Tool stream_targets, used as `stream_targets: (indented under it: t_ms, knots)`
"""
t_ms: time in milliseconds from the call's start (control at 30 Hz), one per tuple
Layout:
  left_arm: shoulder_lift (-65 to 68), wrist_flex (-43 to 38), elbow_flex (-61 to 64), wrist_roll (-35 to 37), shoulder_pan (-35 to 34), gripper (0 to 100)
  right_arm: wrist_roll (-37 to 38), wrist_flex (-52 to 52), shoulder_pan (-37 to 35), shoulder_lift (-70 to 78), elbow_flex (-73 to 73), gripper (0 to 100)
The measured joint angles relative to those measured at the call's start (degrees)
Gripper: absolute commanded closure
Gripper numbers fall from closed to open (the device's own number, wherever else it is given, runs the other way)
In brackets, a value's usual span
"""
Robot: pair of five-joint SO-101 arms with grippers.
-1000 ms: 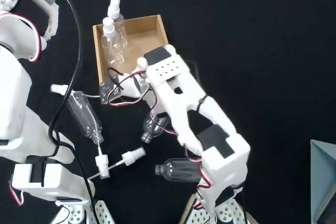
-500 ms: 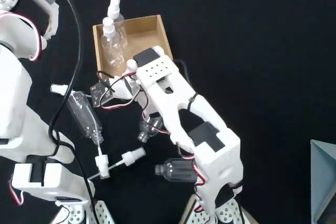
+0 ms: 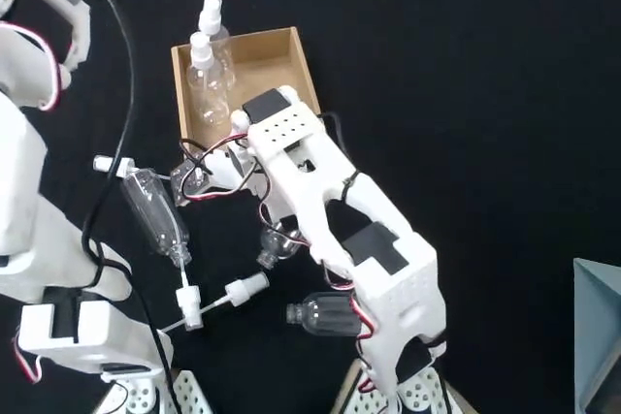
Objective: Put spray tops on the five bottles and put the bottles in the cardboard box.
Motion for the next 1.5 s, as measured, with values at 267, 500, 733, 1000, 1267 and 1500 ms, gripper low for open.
stream_targets:
  t_ms: [267,500,733,1000,1267,1500]
  knots:
    - [0.0,-0.2,0.0,0.2,-0.1,82,0.0,1.1,-0.1,0.2,0.0,75.8]
    - [0.0,-0.2,0.0,0.2,-0.1,82,2.5,-2.5,-2.3,0.3,4.7,75.7]
    - [0.0,-0.2,0.0,0.2,-0.1,82,2.8,-3.9,-2.4,0.3,5.1,76.1]
    - [0.0,-0.2,0.0,0.2,-0.1,82,2.8,-3.6,-3.2,5.2,3.3,86.4]
    - [0.0,-0.2,0.0,0.2,-0.1,82,-0.3,-0.9,-3.1,5.6,-3.0,94.9]
    - [0.0,-0.2,0.0,0.2,-0.1,82,-4.0,4.1,-3.0,5.6,-9.4,95.2]
